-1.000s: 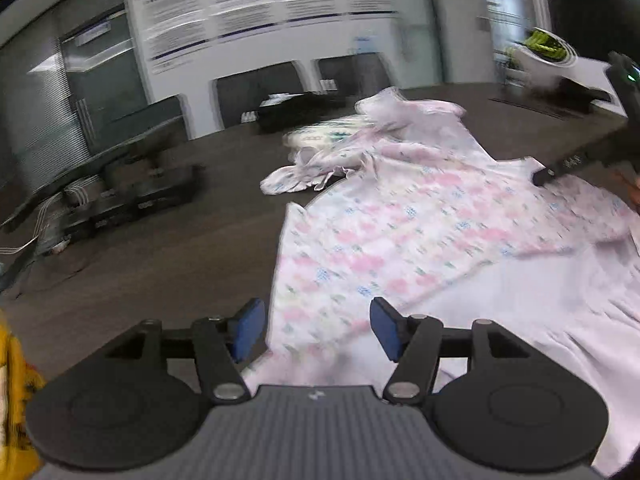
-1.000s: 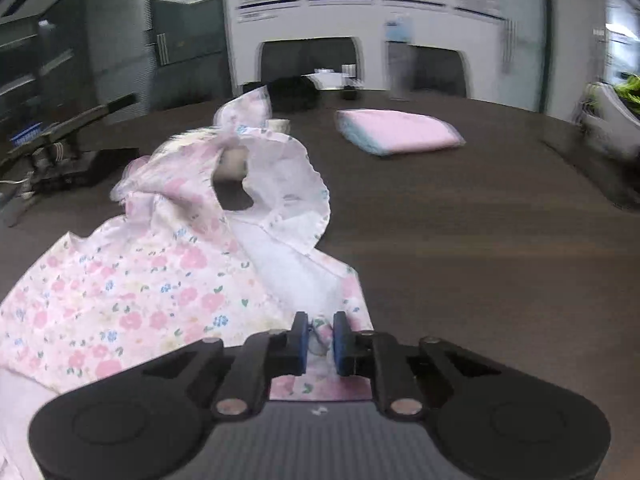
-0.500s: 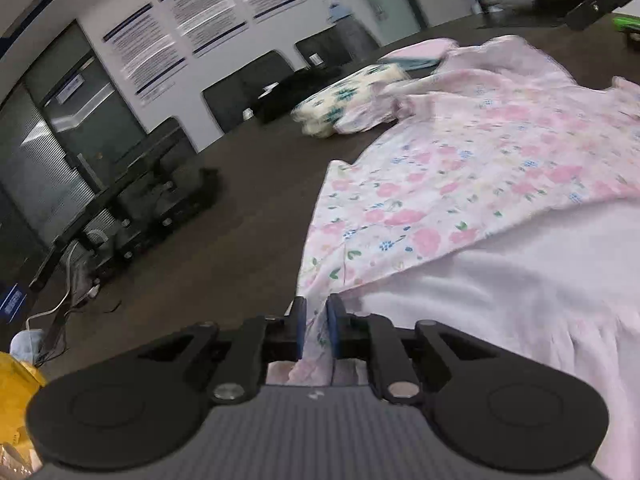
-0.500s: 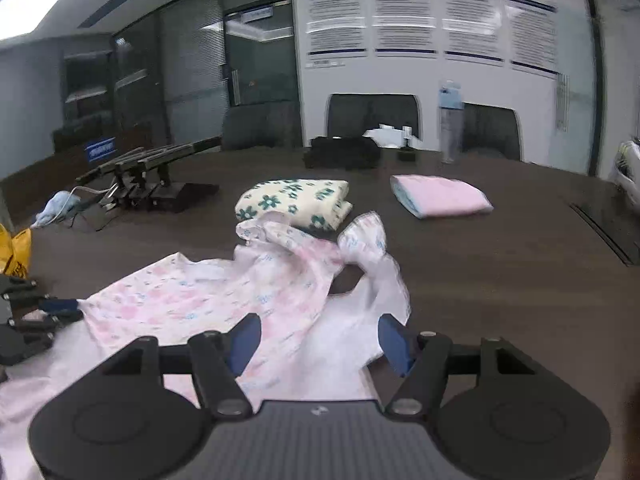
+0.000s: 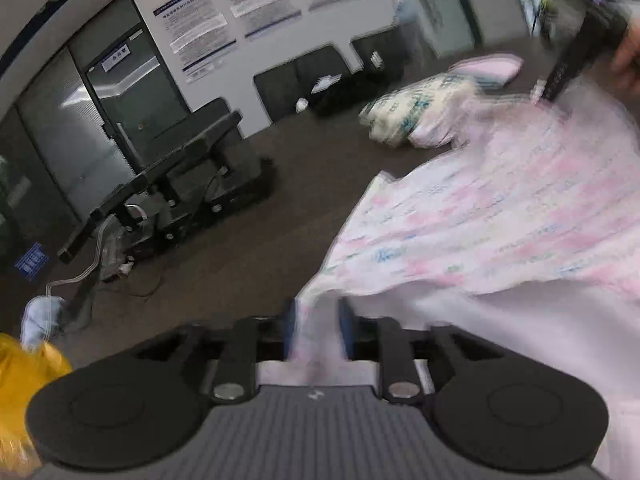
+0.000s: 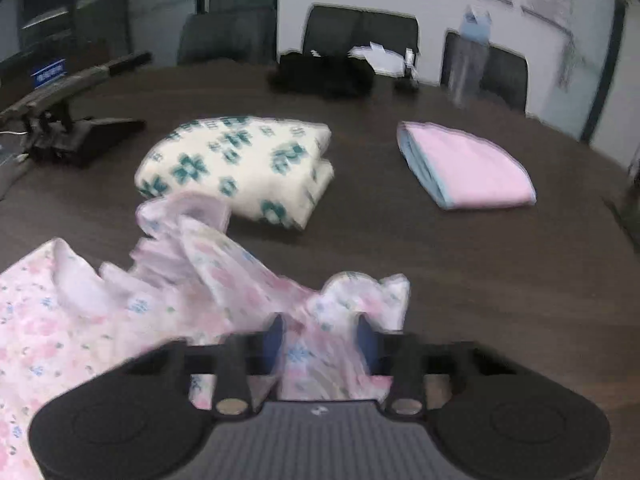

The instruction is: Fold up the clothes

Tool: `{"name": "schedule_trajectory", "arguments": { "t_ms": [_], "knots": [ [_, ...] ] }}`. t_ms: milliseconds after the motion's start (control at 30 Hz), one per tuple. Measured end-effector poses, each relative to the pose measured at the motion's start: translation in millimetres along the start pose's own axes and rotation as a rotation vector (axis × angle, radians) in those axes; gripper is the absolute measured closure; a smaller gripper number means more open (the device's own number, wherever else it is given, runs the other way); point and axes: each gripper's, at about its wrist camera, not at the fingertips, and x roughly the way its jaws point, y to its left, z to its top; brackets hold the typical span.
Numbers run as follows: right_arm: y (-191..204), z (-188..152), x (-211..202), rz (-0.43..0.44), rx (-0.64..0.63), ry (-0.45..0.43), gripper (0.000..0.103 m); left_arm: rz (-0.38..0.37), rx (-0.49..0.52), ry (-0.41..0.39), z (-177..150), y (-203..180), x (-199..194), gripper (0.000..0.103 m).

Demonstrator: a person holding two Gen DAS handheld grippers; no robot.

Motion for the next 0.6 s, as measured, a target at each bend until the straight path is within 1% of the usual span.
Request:
{"name": "schedule_trajectory", "arguments": {
  "t_ms": [33, 100, 167, 233, 333, 400, 467, 500, 533, 567, 600],
  "knots": [
    [-4.6, -5.2, 1.1, -0.006, 0.022, -0.005, 0.101, -0.023, 0.01, -0.003, -1.1, -7.6, -8.4, 0.051],
    [-15.9, -14.1, -1.9, -0.015, 0.09, -0.031, 0.102, -0.07, 0.031, -0.008, -3.4, -22.8, -25.1, 0.051],
    [-28.5, -23.5, -8.0, -0.053, 0.152, -0.056, 0.103, -0.113, 0.054, -0.013, -6.0, -37.8, -41.1, 0.051],
    [-43.3, -36.2, -16.5, -0.12, 0.197, -0.075, 0.103, -0.111, 0.076, -0.002, -11.1, -48.2, -44.9, 0.05],
    [-73.1, -60.4, -37.1, -0.215, 0.279, -0.095, 0.103, -0.093, 0.067, 0.03, -18.7, -51.3, -41.1, 0.049],
    [-94.3, -79.3, -57.1, -0.28, 0.336, -0.117, 0.103, -0.083, 0.04, 0.037, -19.5, -46.4, -39.1, 0.044],
    [-107.2, -94.9, -79.2, -0.32, 0.366, -0.142, 0.102, -0.07, 0.012, 0.045, -18.9, -40.2, -35.9, 0.044],
    [-110.0, -100.4, -91.1, -0.329, 0.372, -0.161, 0.1, -0.055, -0.003, 0.048, -18.4, -34.9, -33.6, 0.044],
    [-108.7, -102.1, -104.7, -0.308, 0.378, -0.2, 0.094, -0.039, -0.02, 0.05, -17.6, -29.3, -31.1, 0.042],
    [-107.3, -102.0, -120.4, -0.241, 0.387, -0.246, 0.086, -0.019, -0.052, 0.052, -16.1, -22.0, -27.2, 0.04],
    [-105.9, -102.0, -136.0, -0.173, 0.395, -0.292, 0.076, -0.007, -0.09, 0.057, -13.7, -14.0, -22.3, 0.037]
  ]
}}
